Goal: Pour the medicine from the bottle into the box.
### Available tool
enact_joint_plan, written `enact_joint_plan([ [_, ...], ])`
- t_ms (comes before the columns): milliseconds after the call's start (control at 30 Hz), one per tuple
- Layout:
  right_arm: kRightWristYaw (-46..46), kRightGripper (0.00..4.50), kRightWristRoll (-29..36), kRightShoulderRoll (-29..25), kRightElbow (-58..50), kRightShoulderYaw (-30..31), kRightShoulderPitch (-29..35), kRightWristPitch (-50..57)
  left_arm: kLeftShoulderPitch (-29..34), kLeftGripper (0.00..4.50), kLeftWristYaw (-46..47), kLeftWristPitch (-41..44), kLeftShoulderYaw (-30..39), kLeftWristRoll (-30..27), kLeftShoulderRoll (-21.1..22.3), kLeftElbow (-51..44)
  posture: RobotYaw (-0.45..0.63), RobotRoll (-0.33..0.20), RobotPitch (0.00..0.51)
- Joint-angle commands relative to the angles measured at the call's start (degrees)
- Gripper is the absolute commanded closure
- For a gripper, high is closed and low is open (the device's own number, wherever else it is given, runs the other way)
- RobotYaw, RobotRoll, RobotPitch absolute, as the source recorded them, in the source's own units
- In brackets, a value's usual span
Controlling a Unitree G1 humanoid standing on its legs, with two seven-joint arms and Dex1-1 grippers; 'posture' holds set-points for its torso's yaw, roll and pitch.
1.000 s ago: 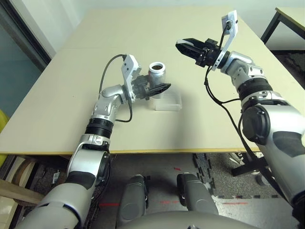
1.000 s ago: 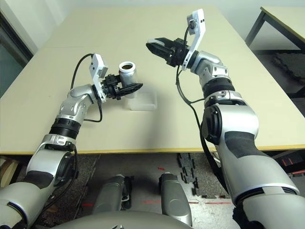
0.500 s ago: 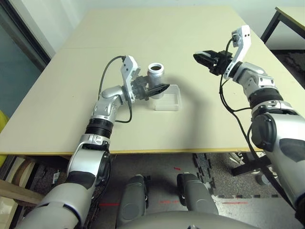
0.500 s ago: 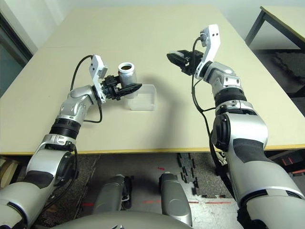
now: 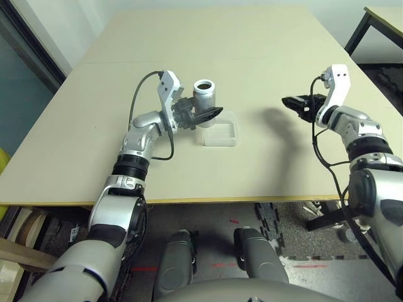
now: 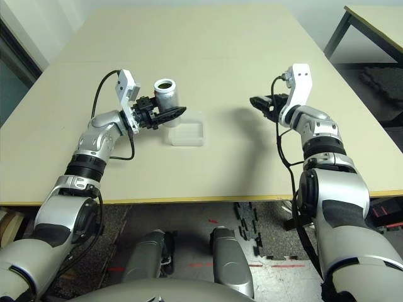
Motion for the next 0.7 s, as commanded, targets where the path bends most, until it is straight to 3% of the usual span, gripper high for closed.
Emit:
enact_joint_plan([
  [33,-1.71,1.92,0.39,0.38,-0.29,-0.59,2.07,0.66,-0.79,1.85,0.13,-0.93,-0.04,0.30,-0.15,1.17,-0.19,0.000,0.111],
  [300,-3.63,1.92,-0.41,0.90,0.44,-0.27,3.76,-1.14,-1.01,1.85,0.21,-1.40,0.03,0.40,0.07,1.65,-0.18,0.000,0.104],
  [500,-3.23,0.00,-1.14,1.23,-0.49,0.49,3.59,-6.91,-1.02,1.85,0.30,-1.53,0.02,0.55,0.36,1.81,-0.18,0.000,0.099],
  [700,3.30,0.00,0.08,1.66,-3.85,1.07,2.77,-11.81,-1.31,1.85,0.48,-1.80,-0.07,0.88,0.72,2.22,-0.18,0.000,0.092],
])
